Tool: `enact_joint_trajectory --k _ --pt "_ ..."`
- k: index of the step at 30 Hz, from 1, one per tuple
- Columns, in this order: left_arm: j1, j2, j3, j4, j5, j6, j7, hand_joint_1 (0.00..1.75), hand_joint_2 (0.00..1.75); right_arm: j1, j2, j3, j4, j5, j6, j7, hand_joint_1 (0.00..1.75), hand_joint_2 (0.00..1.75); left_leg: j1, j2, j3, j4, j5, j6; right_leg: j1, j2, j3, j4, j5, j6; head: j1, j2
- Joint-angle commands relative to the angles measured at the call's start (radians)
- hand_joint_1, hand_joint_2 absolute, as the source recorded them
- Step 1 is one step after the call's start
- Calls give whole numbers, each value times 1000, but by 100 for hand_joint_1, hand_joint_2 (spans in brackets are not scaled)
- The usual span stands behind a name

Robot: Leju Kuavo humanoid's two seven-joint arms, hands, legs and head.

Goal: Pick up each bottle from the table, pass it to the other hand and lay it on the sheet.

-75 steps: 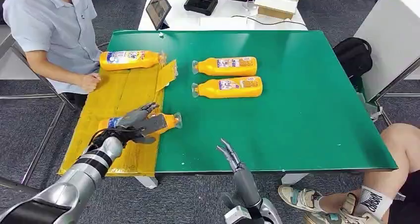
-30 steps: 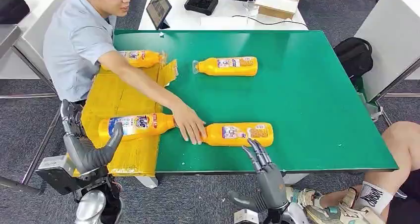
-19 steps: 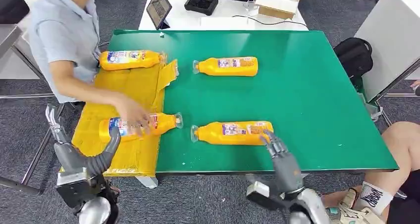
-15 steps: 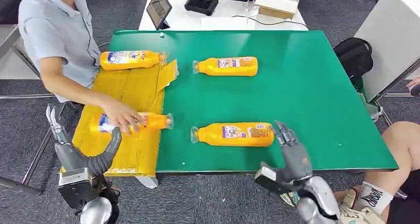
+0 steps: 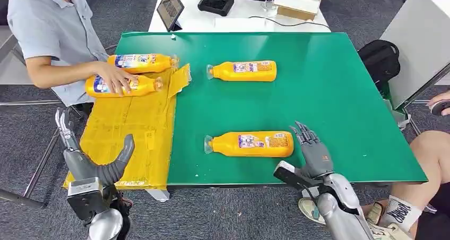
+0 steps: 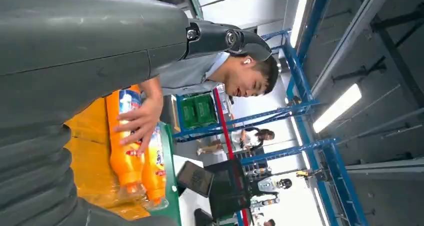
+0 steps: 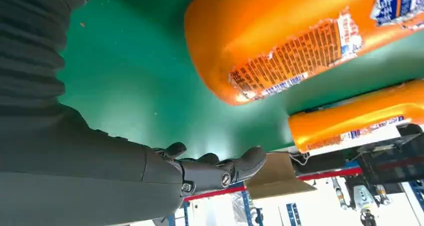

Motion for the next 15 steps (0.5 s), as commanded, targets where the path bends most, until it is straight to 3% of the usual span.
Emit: enact_joint_trajectory --k 1,6,10,15 --pt "-26 14 -8 58 -2 -2 3 0 175 -46 8 -5 89 -1 4 4 0 175 0 1 4 -1 -1 1 1 0 4 -1 -1 -3 0 0" --pt "-28 16 -10 61 1 -12 6 0 175 -52 11 -9 99 -7 18 19 0 175 1 2 6 -1 -2 1 2 0 5 -1 -1 -4 0 0" --pt "-49 18 -19 89 -11 -35 25 0 175 -126 20 10 227 22 48 71 0 175 1 3 7 -1 -2 1 2 2 6 -1 -1 -4 0 0" --pt "-87 17 -33 128 -7 -58 39 0 175 -262 46 30 423 70 -40 82 0 175 0 3 3 -1 0 1 1 2 3 -1 1 -2 0 0"
